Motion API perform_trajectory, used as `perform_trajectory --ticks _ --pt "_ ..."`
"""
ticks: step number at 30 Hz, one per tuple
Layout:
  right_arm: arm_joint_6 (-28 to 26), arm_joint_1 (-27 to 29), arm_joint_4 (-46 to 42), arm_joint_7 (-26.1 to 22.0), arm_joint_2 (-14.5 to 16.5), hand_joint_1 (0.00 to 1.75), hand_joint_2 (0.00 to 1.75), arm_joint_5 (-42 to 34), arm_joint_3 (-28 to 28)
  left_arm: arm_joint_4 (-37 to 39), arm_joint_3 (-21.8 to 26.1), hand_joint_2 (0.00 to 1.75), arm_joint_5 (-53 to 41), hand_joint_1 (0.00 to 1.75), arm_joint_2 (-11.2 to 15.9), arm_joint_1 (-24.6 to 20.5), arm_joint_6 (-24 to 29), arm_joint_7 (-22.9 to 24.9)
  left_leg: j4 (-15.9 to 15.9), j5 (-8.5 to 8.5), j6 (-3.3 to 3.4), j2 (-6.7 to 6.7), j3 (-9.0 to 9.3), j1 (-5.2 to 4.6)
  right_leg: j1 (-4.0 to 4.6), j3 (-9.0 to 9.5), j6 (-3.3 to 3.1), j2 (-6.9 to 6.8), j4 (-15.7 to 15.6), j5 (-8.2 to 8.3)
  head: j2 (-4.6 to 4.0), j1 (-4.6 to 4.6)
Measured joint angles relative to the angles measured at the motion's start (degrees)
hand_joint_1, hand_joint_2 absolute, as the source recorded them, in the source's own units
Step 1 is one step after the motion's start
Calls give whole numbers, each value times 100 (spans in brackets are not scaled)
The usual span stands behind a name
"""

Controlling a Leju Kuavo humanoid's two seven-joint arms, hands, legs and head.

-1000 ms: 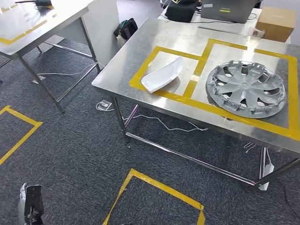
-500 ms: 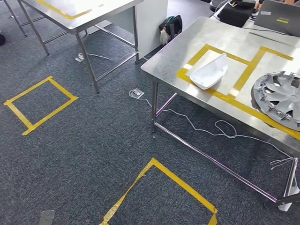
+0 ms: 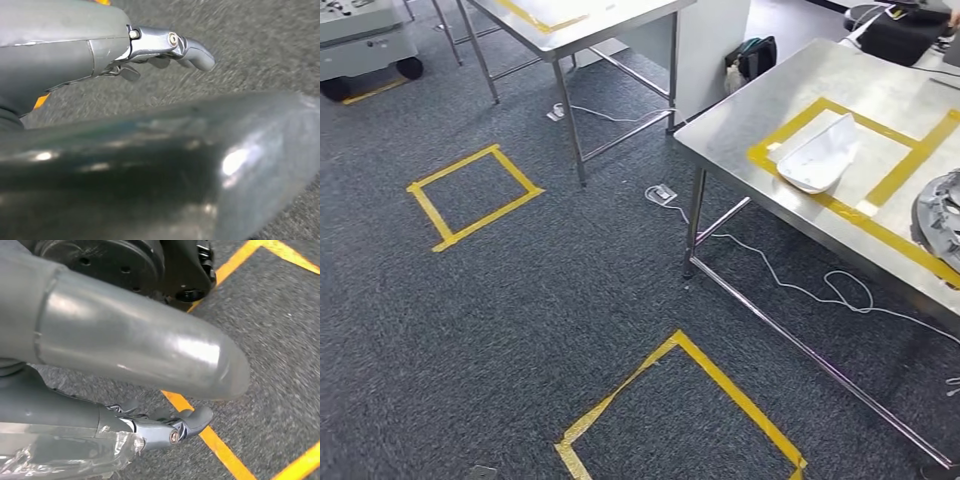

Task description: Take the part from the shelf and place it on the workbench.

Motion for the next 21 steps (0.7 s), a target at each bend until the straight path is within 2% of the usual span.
perform_trajectory --ticks 1,2,3,4,5,6,7,9,10,11,12,13,14,15,16,17,18,19,20,21 --pt "-21 1 -9 -30 -4 0 0 1 -1 5 -4 0 8 0 -20 8 -23 -35 126 -16 -25 25 4 27 -3 -21 11 -88 2 10 0 -1" --pt "-33 -5 -22 -77 -7 0 0 -12 -2 9 -6 0 7 0 -37 21 -15 -89 7 78 -48 53 133 55 -7 -34 25 -168 4 19 0 -1" --pt "-29 -13 -38 -135 -8 0 0 -41 -6 10 -9 0 0 0 -50 32 28 -157 -306 228 -67 110 362 78 -12 -33 43 -243 8 22 0 -1" --pt "-6 -22 -64 -206 -9 0 0 -89 -16 11 -14 0 -6 0 -71 35 86 -239 -723 372 -83 250 655 92 -9 -21 69 -315 15 19 0 -3" --pt "40 -29 -97 -289 -8 0 0 -148 -37 11 -17 0 -8 0 -91 31 139 -330 -1101 486 -72 372 904 90 -3 -22 100 -384 33 10 0 -2" --pt "103 -38 -135 -373 -7 0 0 -207 -63 11 -20 0 6 0 -110 25 165 -423 -1355 542 -44 466 1060 81 7 -14 137 -446 51 2 0 7" --pt "176 -51 -179 -458 -3 0 0 -259 -97 11 -19 0 23 0 -127 19 170 -509 -1483 548 3 513 1127 65 17 -4 173 -502 70 -3 0 7" --pt "319 -97 -262 -609 11 0 0 -318 -161 13 -4 0 66 0 -142 21 160 -630 -1514 543 119 401 1081 47 13 16 242 -599 83 -9 0 9" --pt "374 -122 -301 -671 18 0 0 -325 -184 15 7 0 85 0 -146 24 148 -672 -1529 548 169 345 1066 50 -1 1 279 -527 124 -52 0 13" --pt "413 -141 -335 -720 23 0 0 -321 -201 16 19 0 104 0 -149 26 130 -703 -1541 564 213 285 1052 57 -18 -61 311 -385 253 -147 1 32" --pt "436 -149 -360 -754 24 0 0 -310 -215 17 30 0 130 0 -152 22 100 -736 -1552 584 252 223 1043 63 -32 -183 335 -202 511 -301 1 51" --pt "446 -150 -375 -778 24 0 0 -298 -229 17 45 0 164 0 -156 17 53 -776 -1552 598 280 155 1022 61 -43 -366 351 -1 899 -491 1 79" --pt "448 -145 -381 -795 24 0 0 -285 -244 17 63 0 205 0 -160 10 7 -827 -1550 612 303 80 1002 53 -47 -574 355 101 1333 -666 1 95" --pt "443 -139 -382 -813 24 0 0 -270 -261 17 87 0 245 0 -166 9 -25 -896 -1549 625 315 -1 986 44 -46 -762 355 146 1690 -770 0 107" --pt "433 -135 -382 -831 24 0 0 -255 -276 17 116 0 279 0 -169 13 -36 -963 -1548 635 318 -87 976 36 -46 -870 349 163 1864 -764 0 114" --pt "418 -135 -382 -845 24 0 0 -238 -289 17 146 0 306 0 -171 18 -24 -1012 -1546 646 313 -175 973 31 -46 -862 339 178 1789 -638 0 120" --pt "403 -137 -382 -856 24 0 0 -222 -302 17 179 0 335 0 -172 21 -9 -1042 -1545 655 302 -263 975 29 -50 -748 327 214 1495 -425 0 121" --pt "391 -139 -382 -861 24 0 0 -210 -314 16 214 0 367 0 -174 21 -7 -1050 -1544 665 287 -346 976 29 -63 -565 317 318 1070 -194 0 121" --pt "382 -141 -381 -864 24 0 0 -199 -325 16 250 0 402 0 -175 15 -17 -1052 -1533 673 268 -420 966 20 -84 -390 310 470 660 -37 0 122" --pt "379 -145 -380 -866 24 0 0 -190 -333 15 283 0 435 0 -177 7 -37 -1053 -1523 686 243 -488 945 16 -102 -269 304 598 374 48 0 117"
